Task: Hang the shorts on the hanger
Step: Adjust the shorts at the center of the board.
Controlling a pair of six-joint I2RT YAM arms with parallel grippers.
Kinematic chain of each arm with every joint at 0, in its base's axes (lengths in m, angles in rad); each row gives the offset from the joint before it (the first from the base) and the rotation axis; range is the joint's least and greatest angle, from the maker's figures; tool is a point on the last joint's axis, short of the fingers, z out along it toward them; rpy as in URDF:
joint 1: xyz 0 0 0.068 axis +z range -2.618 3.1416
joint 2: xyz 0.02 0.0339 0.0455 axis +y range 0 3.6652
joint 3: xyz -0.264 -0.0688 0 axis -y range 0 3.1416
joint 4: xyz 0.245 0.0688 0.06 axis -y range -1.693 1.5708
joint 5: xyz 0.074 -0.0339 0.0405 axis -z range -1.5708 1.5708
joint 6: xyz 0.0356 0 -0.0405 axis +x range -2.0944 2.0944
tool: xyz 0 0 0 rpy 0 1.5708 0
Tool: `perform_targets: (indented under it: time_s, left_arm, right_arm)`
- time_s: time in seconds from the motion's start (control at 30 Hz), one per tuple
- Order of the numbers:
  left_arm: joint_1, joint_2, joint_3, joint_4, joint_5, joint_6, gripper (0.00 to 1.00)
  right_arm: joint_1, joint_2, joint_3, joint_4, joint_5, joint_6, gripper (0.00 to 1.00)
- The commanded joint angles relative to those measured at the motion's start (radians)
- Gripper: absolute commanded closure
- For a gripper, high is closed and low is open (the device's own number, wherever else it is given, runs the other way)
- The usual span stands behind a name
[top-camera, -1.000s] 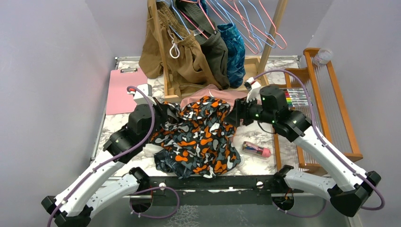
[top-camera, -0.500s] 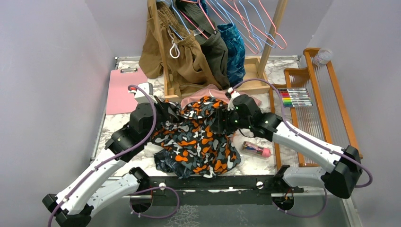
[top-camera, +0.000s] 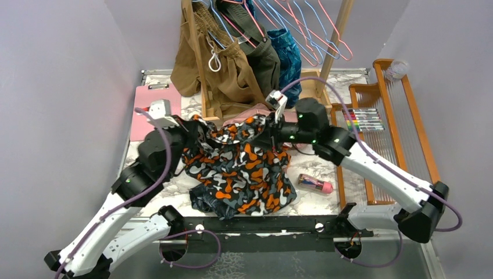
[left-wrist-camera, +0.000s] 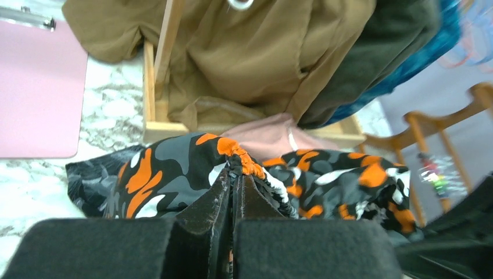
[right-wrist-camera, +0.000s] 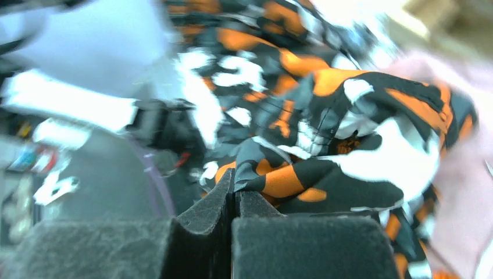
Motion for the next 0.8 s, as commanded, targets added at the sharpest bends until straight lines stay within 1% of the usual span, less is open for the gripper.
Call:
perform_targets:
  time_s: [0.0,0.07,0.13,0.17,0.27,0.37,0.47,0.53,0.6,0.63,0.77]
  left_arm:
    - [0.005,-0.052,0.145,0.024,-0.052,0.014,1.0]
    - [0.004,-0.055,0.203,0.025,-0.072,0.023,1.0]
    - [0.004,-0.049,0.245,0.03,-0.087,0.04,1.0]
    - [0.004,-0.043,0.259,0.032,-0.095,0.053,1.0]
    - [0.005,-0.023,0.254,0.032,-0.129,0.085,1.0]
    - [0.004,-0.014,0.191,0.031,-0.146,0.092,1.0]
    - [0.005,0.0,0.107,0.032,-0.165,0.093,1.0]
    - [0.004,0.019,0.058,0.035,-0.172,0.094,1.0]
    - [0.004,0.042,0.013,0.035,-0.17,0.09,1.0]
    - [0.005,0.05,-0.011,0.039,-0.17,0.088,1.0]
    - [0.006,0.07,-0.094,0.052,-0.162,0.066,1.0]
  right_arm:
    - [0.003,-0.096,0.181,-0.069,-0.539,-0.272,0.99]
    - [0.003,-0.154,0.175,-0.032,-0.751,-0.246,0.99]
    - [0.003,-0.203,0.151,-0.019,-0.826,-0.248,0.99]
    - [0.003,-0.229,0.127,-0.025,-0.819,-0.26,0.99]
    - [0.003,-0.303,-0.007,-0.018,-0.728,-0.275,0.99]
    - [0.003,-0.369,-0.135,0.006,-0.63,-0.26,0.99]
    - [0.003,-0.454,-0.289,0.103,-0.59,-0.194,0.99]
    - [0.003,-0.492,-0.365,0.136,-0.566,-0.155,0.99]
    - [0.003,-0.517,-0.41,0.151,-0.508,-0.127,0.99]
    - [0.001,-0.521,-0.4,0.128,-0.473,-0.118,0.99]
    - [0.003,-0.521,-0.368,-0.01,-0.156,-0.081,0.98]
